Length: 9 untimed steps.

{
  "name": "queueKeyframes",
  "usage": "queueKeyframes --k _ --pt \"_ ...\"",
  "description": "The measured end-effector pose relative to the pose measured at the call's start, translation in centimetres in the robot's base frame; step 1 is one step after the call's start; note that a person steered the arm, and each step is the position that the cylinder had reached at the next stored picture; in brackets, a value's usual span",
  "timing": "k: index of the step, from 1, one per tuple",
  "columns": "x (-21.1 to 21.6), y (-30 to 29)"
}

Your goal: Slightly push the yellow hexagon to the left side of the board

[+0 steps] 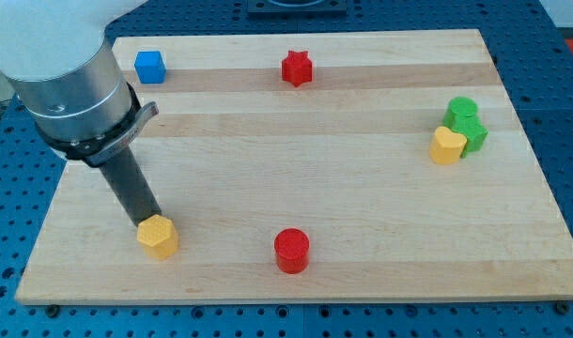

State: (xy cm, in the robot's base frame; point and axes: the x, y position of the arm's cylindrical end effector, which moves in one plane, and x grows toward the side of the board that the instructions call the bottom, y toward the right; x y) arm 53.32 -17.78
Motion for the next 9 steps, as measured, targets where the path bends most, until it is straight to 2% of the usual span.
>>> queueKeyframes --k 1,2,4,7,9 --pt "0.0 -1.4" --pt "0.0 -8.2" --pt "6.5 -9.2" --pt "6.4 1.2" --pt "1.5 6.7"
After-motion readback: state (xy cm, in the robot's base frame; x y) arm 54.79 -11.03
